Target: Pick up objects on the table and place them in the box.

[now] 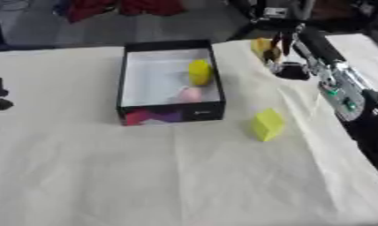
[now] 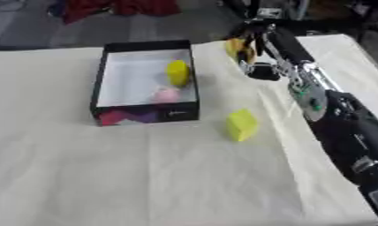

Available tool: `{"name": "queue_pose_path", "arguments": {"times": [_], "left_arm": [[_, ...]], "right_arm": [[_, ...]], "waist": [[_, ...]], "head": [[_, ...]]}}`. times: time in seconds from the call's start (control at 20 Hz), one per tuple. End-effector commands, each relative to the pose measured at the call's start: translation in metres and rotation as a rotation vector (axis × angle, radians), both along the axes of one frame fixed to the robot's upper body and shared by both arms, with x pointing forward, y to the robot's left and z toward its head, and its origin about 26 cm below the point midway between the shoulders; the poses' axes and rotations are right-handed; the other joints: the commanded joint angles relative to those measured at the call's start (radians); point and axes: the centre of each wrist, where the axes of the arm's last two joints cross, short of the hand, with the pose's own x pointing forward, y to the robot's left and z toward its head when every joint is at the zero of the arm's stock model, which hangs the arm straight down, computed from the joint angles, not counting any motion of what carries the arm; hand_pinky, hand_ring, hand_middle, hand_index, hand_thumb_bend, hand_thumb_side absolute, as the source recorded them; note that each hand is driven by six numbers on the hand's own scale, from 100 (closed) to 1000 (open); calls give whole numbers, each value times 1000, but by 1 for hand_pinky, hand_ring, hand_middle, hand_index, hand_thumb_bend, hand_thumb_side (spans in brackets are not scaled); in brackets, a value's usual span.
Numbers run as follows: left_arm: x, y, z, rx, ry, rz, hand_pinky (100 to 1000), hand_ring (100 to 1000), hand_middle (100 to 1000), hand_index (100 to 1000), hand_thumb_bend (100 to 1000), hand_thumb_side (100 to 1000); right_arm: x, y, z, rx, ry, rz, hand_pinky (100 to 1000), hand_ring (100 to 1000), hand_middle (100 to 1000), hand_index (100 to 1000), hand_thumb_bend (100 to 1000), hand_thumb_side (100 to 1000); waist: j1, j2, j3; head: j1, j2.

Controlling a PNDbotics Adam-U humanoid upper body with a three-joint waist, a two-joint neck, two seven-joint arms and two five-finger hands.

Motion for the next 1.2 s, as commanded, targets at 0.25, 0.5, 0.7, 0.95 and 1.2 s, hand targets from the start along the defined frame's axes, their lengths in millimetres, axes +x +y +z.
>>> {"name": "queue_pose_path", "arguments": {"times": [0.25,0.5,0.7,0.95,1.2], "left_arm": [[5,-9,16,5,-54,-42,629,523,545,732,354,773],[7,-16,18,-1,-62,-72,629,522,544,731,356,773],[8,-19,18,-4,-62,-86,629,522,544,731,356,774],[8,-18,18,-2,-59,-86,629,522,544,731,357,774],[8,-17,17,-2,-57,-82,629,522,543,731,357,774]], "right_arm": [[4,34,44,24,14,140,721,481,285,123,100,246],[12,53,38,-16,89,175,737,503,306,133,100,214],[18,64,19,-74,160,197,750,538,351,280,100,202],[16,74,1,-175,217,241,780,629,491,688,100,203],[13,76,8,-262,185,231,800,704,616,861,100,313]], "waist": [[11,8,33],[18,15,63],[21,19,72],[20,20,67],[18,19,63]], "head": [[-39,-2],[-73,-2],[-93,-2],[-96,-2],[-95,-2]]}}
